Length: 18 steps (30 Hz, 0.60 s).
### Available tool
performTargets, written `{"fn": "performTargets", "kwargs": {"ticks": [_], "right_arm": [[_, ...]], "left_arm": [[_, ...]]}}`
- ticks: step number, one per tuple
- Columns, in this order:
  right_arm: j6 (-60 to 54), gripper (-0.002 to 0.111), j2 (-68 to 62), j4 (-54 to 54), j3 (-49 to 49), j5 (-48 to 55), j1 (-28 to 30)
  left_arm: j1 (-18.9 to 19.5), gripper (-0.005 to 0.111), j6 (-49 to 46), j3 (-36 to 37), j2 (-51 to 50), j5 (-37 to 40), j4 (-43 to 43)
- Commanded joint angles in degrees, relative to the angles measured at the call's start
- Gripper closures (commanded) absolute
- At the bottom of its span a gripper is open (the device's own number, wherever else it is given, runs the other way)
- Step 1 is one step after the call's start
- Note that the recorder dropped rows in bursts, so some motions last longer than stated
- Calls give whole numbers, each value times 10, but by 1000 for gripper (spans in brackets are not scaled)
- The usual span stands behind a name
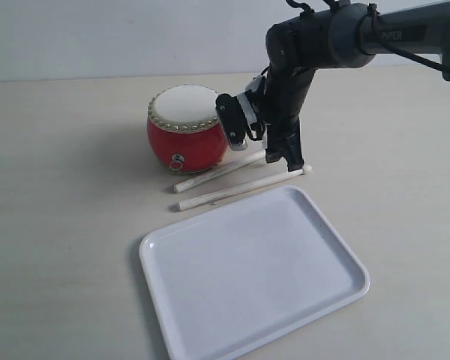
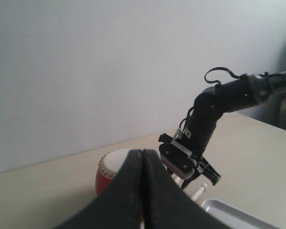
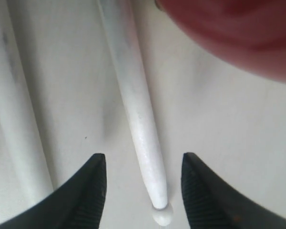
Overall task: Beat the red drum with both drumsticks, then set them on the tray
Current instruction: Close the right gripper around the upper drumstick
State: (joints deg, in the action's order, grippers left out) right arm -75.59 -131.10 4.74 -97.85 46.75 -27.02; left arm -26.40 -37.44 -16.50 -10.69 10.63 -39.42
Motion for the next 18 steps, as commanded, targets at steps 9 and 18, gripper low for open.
{"fn": "performTargets", "kwargs": {"ticks": [9,18], "right_arm": [[-14,60,-9,-18,-3,-6,5],[-26,60,-23,-18,-3,-6,5]], "left_arm": [[0,107,1,3,2,0,2],[0,107,1,3,2,0,2]]}}
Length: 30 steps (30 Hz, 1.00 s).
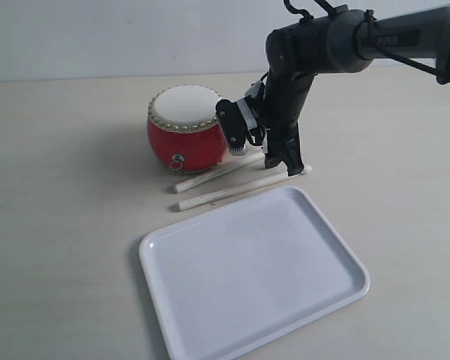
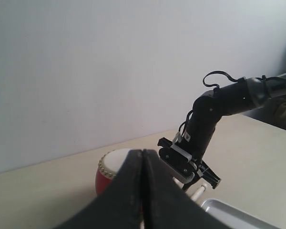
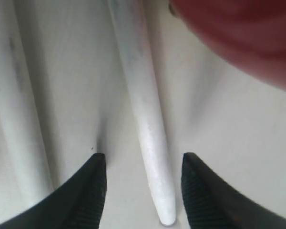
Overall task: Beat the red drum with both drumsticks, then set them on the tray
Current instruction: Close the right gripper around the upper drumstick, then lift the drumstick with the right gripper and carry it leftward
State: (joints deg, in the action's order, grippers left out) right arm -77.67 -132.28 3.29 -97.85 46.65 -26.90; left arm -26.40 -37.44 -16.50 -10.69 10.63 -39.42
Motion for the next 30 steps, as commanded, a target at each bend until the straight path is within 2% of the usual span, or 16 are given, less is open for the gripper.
{"fn": "performTargets", "kwargs": {"ticks": [1,7,24,30], "right_arm": [[-5,60,-12,-3,-3,-5,4],[-6,61,-14,2,-3,-4,4],[-6,106,-5,8,-3,16,4],[-6,108,9,17,-3,25,4]], "left_arm": [[0,107,1,3,2,0,2],[0,107,1,3,2,0,2],[0,107,1,3,2,0,2],[0,107,2,3,2,-1,2]]}}
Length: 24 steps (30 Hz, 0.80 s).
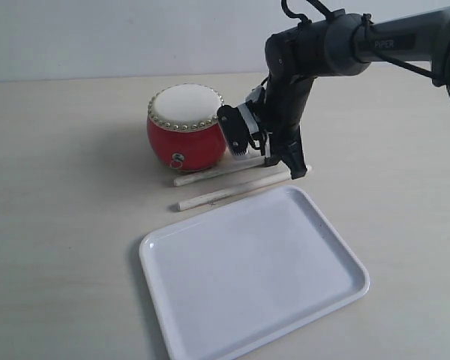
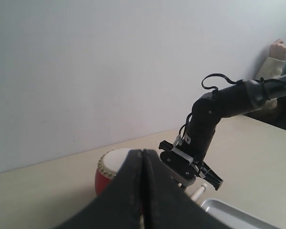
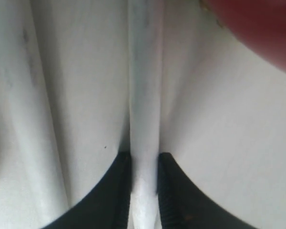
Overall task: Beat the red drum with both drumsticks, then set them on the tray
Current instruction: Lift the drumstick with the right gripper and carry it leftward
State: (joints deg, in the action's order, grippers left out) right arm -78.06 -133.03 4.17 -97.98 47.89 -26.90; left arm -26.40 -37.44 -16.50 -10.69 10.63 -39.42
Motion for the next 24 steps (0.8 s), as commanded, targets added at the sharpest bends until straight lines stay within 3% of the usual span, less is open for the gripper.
{"fn": "performTargets", "kwargs": {"ticks": [1,16,24], "right_arm": [[-2,108,18,9,-2,18,4],[20,108,90,-3,-2,63,2],[86,108,134,-4,-2,111,2]], "left_arm": [[0,107,2,3,2,-1,2],[0,107,2,3,2,-2,2],[0,107,3,3,-2,-3,2]]}}
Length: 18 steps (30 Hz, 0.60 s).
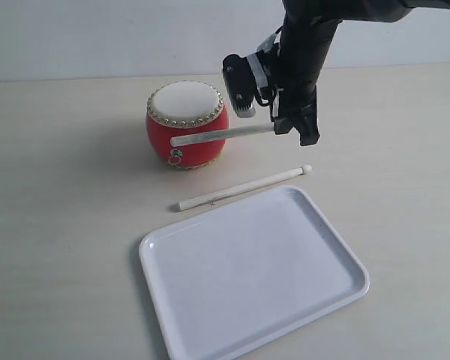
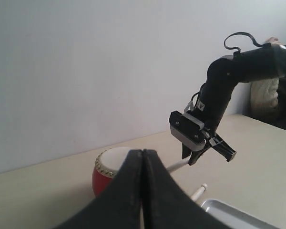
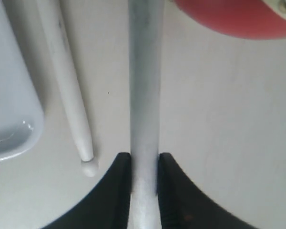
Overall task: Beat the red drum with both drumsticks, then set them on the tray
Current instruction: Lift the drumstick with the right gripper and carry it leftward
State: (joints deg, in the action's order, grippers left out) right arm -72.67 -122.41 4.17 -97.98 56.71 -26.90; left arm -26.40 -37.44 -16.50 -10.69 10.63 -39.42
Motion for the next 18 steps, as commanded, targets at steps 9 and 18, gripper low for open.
{"fn": "performTargets", "kwargs": {"ticks": [9,18], "right_arm": [[81,108,126,-8,87,51,2],[92,108,246,-50,188,66,2]], "left_arm": [[0,107,20,-2,-80,13,-1],[0,107,33,-133,-208,195,125]]}}
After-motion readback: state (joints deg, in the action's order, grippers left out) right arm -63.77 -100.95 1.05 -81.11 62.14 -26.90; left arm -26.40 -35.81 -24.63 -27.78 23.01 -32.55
